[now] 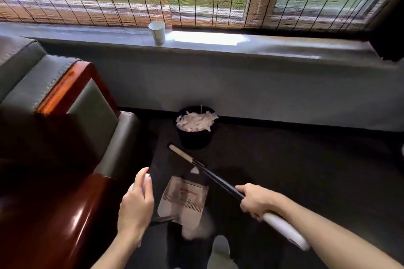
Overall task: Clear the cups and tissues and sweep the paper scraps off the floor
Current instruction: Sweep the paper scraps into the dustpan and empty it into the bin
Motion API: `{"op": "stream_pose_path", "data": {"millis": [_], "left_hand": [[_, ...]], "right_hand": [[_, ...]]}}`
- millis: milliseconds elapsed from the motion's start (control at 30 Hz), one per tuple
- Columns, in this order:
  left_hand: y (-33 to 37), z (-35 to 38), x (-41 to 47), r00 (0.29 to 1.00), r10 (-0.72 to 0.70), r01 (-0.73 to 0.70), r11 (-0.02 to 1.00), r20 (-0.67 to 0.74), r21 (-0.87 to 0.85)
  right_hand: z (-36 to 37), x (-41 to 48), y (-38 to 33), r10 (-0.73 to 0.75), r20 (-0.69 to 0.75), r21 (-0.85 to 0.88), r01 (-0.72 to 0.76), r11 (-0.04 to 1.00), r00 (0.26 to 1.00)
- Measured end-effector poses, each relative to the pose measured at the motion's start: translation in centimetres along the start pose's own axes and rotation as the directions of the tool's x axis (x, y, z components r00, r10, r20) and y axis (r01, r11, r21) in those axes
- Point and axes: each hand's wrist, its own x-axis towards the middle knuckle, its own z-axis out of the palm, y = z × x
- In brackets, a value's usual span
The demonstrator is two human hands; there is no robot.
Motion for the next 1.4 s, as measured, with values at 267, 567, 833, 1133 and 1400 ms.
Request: {"op": "stream_pose_path", "data": {"millis": [267,567,833,1133,1400], "left_hand": [[-2.0,-1.5,-1.2,0.996,-0.094,0.094,0.982,0.009,-0.162],[-2.4,-1.2,1.4,0.940,-0.292,0.341,0.812,0.176,-0.474],[-3.4,-2.1,0.8,0.927,-0.276,0.363,0.831,0.253,-0.423],[-6.8,-4.7,-3.0,0.921,-0.308,0.381,0.837,0.238,-0.394],[-9.2,-6.1,-4.8,0.897,-0.404,0.440,0.778,0.180,-0.449]], "right_hand": [[-1.3,2.8,-2.4,0.006,0.010,0.096,-0.007,0.995,1.000],[3.2,4.4,-5.7,-0.037,0.089,-0.305,0.063,0.950,0.995],[7.6,-3.4,-5.4,-0.020,0.168,-0.190,0.052,0.980,0.986],[8.2,-5.7,-5.3,0.024,0.029,0.165,-0.029,0.986,0.999],[7.4,-1.3,-8.4,0.012,-0.008,0.020,-0.012,1.000,1.000]]}}
